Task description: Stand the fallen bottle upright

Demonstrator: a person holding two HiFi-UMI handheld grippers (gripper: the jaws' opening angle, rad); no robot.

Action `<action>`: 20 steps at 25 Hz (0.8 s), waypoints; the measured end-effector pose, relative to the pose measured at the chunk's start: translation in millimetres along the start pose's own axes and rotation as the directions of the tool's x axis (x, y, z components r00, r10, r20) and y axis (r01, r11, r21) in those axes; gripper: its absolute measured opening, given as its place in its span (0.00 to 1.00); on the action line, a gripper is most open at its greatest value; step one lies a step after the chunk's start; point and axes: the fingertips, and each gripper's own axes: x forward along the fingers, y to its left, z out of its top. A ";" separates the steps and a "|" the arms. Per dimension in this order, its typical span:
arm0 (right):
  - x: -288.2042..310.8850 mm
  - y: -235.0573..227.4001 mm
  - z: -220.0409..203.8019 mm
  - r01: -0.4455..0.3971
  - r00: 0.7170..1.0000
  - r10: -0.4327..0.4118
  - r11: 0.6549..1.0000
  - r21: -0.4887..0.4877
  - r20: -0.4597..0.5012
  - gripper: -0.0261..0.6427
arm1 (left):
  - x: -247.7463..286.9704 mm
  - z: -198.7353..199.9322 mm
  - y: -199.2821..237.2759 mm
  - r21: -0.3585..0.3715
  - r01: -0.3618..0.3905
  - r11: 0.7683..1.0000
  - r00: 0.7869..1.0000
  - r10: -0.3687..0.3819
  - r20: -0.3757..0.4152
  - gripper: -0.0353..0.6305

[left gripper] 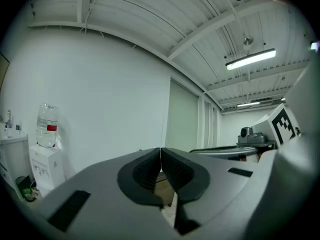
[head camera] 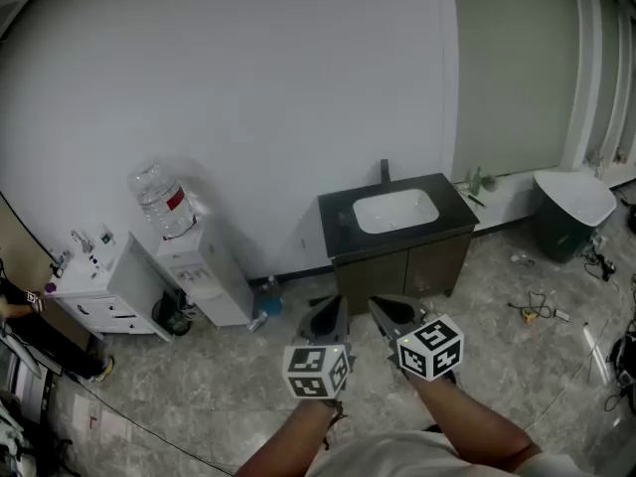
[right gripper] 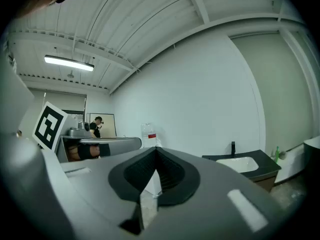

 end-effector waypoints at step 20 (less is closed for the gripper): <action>24.1 -36.6 4.6 0.044 0.998 -0.044 0.999 0.001 0.043 0.04 | 36.6 -5.8 23.9 -0.004 0.002 1.000 1.000 -0.002 -0.010 0.06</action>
